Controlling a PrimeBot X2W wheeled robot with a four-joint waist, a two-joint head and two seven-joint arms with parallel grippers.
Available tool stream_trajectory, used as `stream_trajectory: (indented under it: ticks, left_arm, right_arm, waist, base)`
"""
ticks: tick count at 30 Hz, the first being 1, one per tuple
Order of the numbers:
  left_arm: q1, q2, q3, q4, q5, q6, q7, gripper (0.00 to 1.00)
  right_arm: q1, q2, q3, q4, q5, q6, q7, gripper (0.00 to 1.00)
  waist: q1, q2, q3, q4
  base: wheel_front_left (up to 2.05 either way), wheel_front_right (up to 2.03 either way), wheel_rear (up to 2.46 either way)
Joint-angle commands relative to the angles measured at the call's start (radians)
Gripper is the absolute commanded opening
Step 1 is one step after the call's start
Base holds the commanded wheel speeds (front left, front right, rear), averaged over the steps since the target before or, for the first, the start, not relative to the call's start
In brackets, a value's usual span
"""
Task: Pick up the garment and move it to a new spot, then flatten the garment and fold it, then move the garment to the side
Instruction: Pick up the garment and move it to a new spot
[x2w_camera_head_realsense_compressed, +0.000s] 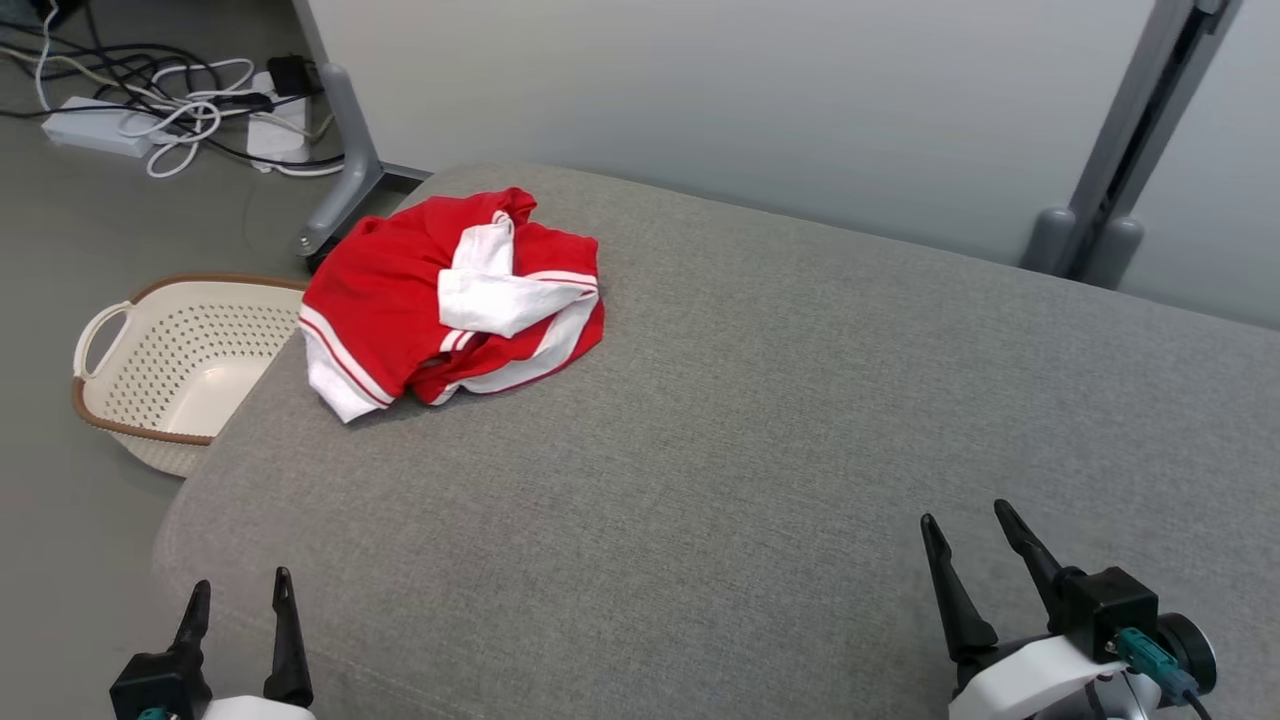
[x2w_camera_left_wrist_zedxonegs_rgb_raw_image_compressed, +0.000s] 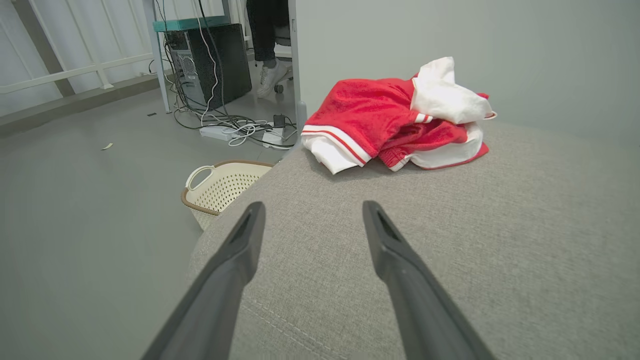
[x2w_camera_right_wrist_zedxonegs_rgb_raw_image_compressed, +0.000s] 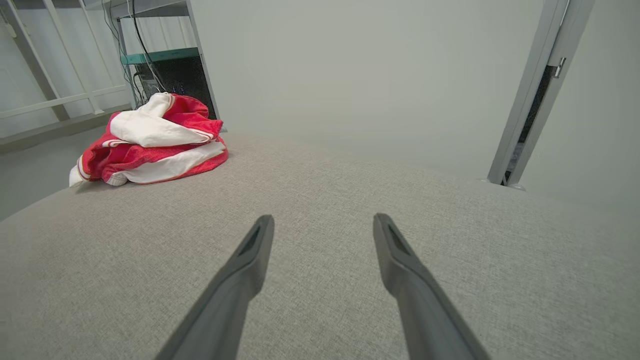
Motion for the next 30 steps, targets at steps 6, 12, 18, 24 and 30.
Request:
stream_trajectory:
  ticks: [6, 12, 18, 24, 30]
  left_arm:
    - [0.006, 0.004, 0.014, 0.010, -0.027, -0.014, 0.000, 1.00]
    - [-0.077, 0.003, 0.058, 0.068, -0.097, -0.055, 0.000, 1.00]
    - [-0.233, 0.030, 0.107, 0.123, -0.065, -0.078, 0.000, 1.00]
    - [-0.386, 0.074, 0.104, 0.188, -0.028, -0.091, 0.000, 1.00]
    - [-0.572, 0.134, 0.102, 0.305, -0.010, -0.097, 0.000, 1.00]
  right_arm:
    - [-0.012, -0.008, 0.017, 0.007, 0.009, 0.000, -0.005, 1.00]
    - [-0.041, -0.044, 0.048, 0.007, 0.021, 0.000, -0.005, 1.00]
    - [-0.067, -0.081, 0.053, -0.011, 0.020, 0.000, -0.005, 1.00]
    - [-0.098, -0.099, 0.056, -0.037, 0.016, 0.000, -0.005, 1.00]
    - [-0.138, -0.110, 0.073, -0.064, 0.019, 0.000, -0.005, 1.00]
  waist:
    - [0.0000, 0.0000, 0.002, 0.014]
    - [0.0000, 0.0000, 0.065, -0.060]
    - [0.0000, 0.0000, 0.141, -0.123]
    - [0.0000, 0.0000, 0.213, -0.169]
    - [0.0000, 0.0000, 0.282, -0.218]
  base:
    - [0.00, 0.00, 0.00]
    - [0.00, 0.00, 0.00]
    - [0.00, 0.00, 0.00]
    - [0.00, 0.00, 0.00]
    - [0.00, 0.00, 0.00]
